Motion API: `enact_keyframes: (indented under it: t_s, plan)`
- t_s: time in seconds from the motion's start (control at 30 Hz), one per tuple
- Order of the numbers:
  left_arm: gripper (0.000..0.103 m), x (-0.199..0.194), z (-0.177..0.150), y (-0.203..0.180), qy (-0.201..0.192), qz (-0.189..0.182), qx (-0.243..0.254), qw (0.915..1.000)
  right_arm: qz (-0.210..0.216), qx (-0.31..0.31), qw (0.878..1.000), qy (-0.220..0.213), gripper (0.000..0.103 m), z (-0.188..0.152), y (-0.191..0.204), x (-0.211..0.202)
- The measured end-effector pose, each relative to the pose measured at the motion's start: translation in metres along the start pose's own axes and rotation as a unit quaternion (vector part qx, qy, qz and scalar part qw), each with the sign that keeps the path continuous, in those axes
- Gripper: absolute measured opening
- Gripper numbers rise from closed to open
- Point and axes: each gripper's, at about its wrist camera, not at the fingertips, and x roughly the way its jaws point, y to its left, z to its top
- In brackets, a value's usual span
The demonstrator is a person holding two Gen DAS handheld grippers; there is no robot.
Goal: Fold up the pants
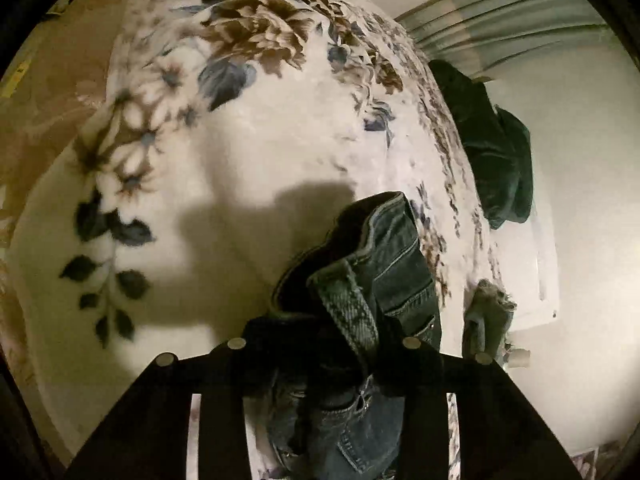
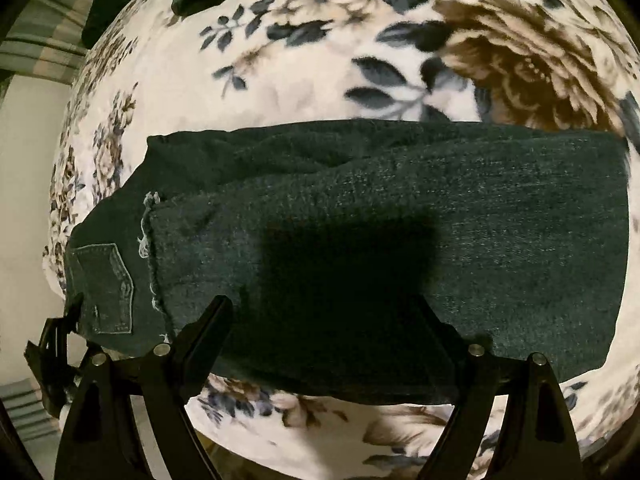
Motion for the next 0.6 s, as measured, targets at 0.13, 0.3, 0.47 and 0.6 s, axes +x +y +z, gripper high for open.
enact_keyframes:
  t_s: [0.13, 0.3, 0.47, 0.6]
  plan:
    - [0.034, 0.007, 0.006, 0.002, 0.005, 0.007, -0.02, 0.9998, 0.01, 0.007, 1.0, -0.001, 0.089, 0.003, -0.005, -0.003]
    - [0.034, -0.019, -0.012, -0.026, -0.005, 0.018, 0.023, 0.9996, 0.026, 0.024, 0.999, -0.002, 0.089, 0.001, -0.018, -0.005]
    - [0.034, -0.021, -0.018, -0.035, 0.011, 0.033, 0.053, 0.998, 0.035, 0.026, 0.999, -0.002, 0.089, 0.0, -0.02, -0.004]
    - [0.034, -0.021, -0.015, -0.032, 0.011, 0.043, 0.051, 0.9977, 0.041, 0.036, 0.999, -0.001, 0.089, 0.002, -0.022, -0.003]
